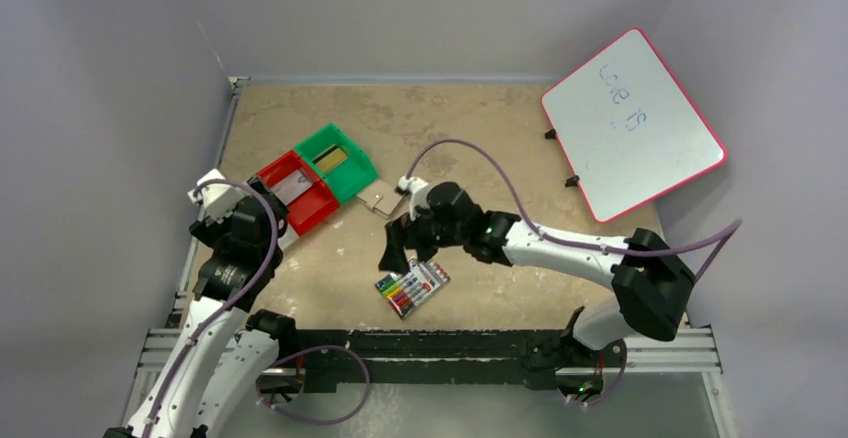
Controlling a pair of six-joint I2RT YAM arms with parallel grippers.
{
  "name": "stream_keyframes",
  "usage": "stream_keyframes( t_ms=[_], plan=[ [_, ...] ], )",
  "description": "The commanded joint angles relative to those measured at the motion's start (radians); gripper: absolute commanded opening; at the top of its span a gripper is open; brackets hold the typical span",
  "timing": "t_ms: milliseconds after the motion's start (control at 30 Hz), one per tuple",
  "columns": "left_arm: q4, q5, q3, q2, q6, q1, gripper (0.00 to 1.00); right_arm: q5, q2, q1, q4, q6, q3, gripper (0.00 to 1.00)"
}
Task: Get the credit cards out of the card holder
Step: Move the distractor to the center of the board.
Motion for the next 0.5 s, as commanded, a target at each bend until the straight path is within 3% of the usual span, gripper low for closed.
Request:
stream_keyframes(
  t_ms=[0, 133, 300, 367, 467],
  plan=[
    [-0.024, -0.124, 0.026, -0.041, -0.051, 0.014, 1.0, -0.056, 0.034, 0.124, 0.032, 0.046, -0.005, 0.98],
    [-0.035, -0.141, 0.022, -0.068, -0.071, 0.016, 1.0, -0.049, 0.131, 0.176, -0.014, 0.045, 0.028, 0.97],
    [-0.037, -0.14, 0.019, -0.077, -0.078, 0.016, 0.99, 0.044, 0.207, 0.178, -0.088, 0.194, -0.037, 0.93],
    [-0.036, -0.14, 0.016, -0.08, -0.081, 0.016, 1.0, 0.155, 0.209, 0.167, -0.142, 0.283, -0.048, 0.91],
    [-0.032, -0.138, 0.012, -0.078, -0.08, 0.017, 0.99, 0.361, 0.235, 0.098, -0.262, 0.329, -0.031, 0.79]
  ],
)
